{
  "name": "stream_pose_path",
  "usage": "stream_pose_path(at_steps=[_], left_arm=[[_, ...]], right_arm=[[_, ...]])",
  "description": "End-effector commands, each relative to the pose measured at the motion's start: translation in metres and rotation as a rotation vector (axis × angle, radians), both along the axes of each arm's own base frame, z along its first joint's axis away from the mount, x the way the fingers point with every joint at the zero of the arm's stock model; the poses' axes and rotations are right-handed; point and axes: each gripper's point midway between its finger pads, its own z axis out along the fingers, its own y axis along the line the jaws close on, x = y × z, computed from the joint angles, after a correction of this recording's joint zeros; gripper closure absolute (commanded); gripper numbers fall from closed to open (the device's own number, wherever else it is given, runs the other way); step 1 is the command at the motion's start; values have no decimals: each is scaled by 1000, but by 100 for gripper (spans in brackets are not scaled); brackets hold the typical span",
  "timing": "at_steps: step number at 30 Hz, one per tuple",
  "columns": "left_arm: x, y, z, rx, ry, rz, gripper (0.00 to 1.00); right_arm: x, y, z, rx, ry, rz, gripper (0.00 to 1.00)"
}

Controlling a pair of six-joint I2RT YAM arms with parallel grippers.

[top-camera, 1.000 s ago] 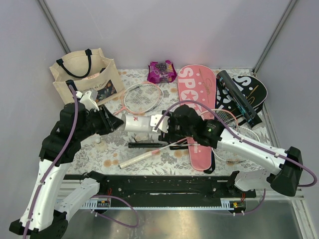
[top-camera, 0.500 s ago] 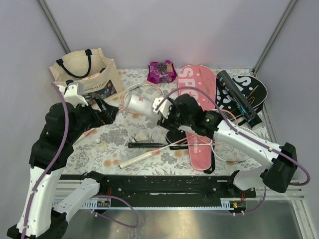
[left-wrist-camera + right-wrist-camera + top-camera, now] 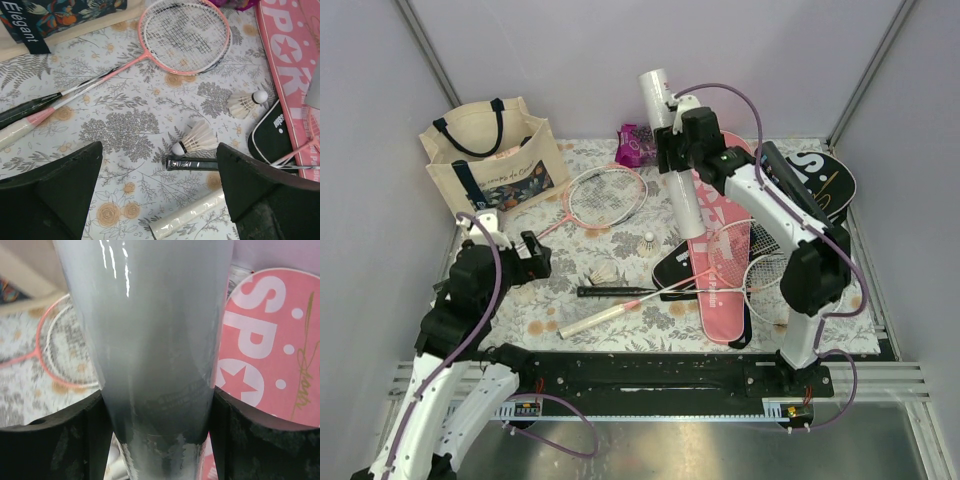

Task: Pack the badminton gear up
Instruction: Place the shuttle tube at the center of the board.

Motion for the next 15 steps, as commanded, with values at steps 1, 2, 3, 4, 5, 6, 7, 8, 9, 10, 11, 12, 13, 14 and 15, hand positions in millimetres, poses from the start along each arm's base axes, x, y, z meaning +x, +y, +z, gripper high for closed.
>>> stream_pose_path(at_steps=[1, 2, 3, 4, 5, 6, 7, 8, 9, 10, 11, 12, 13, 14, 15], left_arm=[[1, 19, 21, -5, -159, 94, 1], [1, 18, 19, -10, -162, 87, 1], [0, 18, 18, -11, -163, 86, 1], [-1, 18, 17, -13, -160, 88, 1], [0, 17, 15, -14, -149, 86, 1], [-1, 16, 13, -15, -141, 83, 1], [-1, 15, 12, -21, -132, 76, 1], [-2, 12, 10, -26, -126, 66, 1], [-1, 10, 7, -32, -119, 57, 1], [-1, 9, 5, -34, -113, 52, 1], [0, 8, 0, -32, -101, 48, 1], [0, 7, -2, -31, -94, 47, 1], [1, 7, -5, -28, -87, 47, 1], [2, 7, -7, -27, -79, 47, 1], [3, 6, -9, -22, -71, 47, 1]], right_arm=[[53, -15, 15, 222, 20, -224, 39], [62, -15, 14, 253, 29, -245, 39], [72, -17, 13, 277, 32, -267, 39], [80, -15, 2, 289, 54, -277, 40], [86, -13, 0, 306, 62, -279, 40], [90, -8, -5, 312, 71, -276, 40], [94, -4, -12, 318, 81, -274, 40], [99, -2, -20, 317, 93, -277, 40], [102, 0, -30, 312, 107, -284, 40], [106, -2, -38, 308, 114, -303, 40], [110, -2, -49, 298, 124, -320, 39], [114, -4, -59, 289, 130, -342, 37], [118, -6, -66, 281, 128, -358, 37], [121, -6, -73, 272, 132, -368, 35], [124, -6, -75, 270, 129, -374, 33]])
